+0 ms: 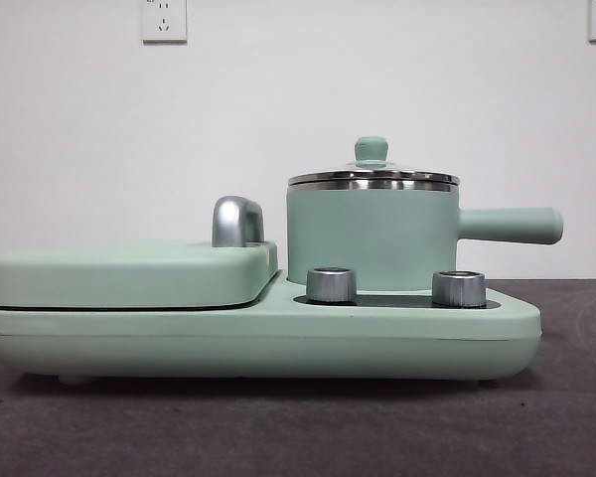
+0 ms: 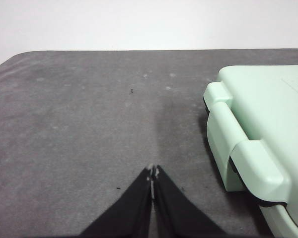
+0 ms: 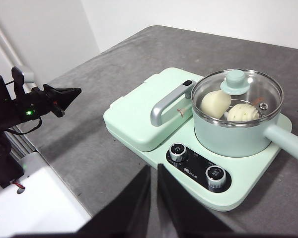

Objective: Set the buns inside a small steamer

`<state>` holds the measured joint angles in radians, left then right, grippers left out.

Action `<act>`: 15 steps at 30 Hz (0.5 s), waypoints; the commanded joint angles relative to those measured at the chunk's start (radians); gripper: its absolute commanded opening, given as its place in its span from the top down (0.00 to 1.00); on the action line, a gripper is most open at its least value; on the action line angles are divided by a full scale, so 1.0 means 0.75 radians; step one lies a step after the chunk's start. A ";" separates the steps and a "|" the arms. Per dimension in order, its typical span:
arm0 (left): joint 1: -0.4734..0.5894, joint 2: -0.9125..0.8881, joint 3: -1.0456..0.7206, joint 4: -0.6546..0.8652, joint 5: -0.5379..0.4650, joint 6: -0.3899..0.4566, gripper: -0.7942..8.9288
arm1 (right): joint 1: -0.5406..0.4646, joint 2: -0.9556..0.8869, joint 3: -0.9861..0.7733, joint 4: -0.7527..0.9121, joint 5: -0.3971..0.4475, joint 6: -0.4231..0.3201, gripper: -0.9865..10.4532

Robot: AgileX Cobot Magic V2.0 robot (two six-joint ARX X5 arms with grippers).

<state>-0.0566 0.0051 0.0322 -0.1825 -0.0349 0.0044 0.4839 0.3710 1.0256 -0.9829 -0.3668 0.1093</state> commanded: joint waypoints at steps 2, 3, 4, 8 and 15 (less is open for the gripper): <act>0.001 -0.003 -0.026 -0.006 -0.004 0.013 0.91 | 0.007 0.008 0.012 0.014 0.000 -0.007 0.90; 0.001 -0.003 -0.026 -0.006 -0.004 0.013 0.91 | 0.007 0.008 0.012 0.014 0.000 -0.007 0.90; 0.001 -0.003 -0.026 -0.006 -0.004 0.013 0.91 | 0.007 0.008 0.012 0.014 0.000 -0.007 0.90; 0.001 -0.003 -0.026 -0.006 -0.004 0.013 0.91 | 0.007 0.008 0.012 0.014 0.000 -0.007 0.90; 0.001 -0.003 -0.026 -0.006 -0.004 0.013 0.91 | -0.106 0.008 0.007 0.015 -0.036 -0.007 0.90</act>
<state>-0.0566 0.0051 0.0322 -0.1825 -0.0349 0.0078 0.4187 0.3710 1.0256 -0.9829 -0.3855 0.1093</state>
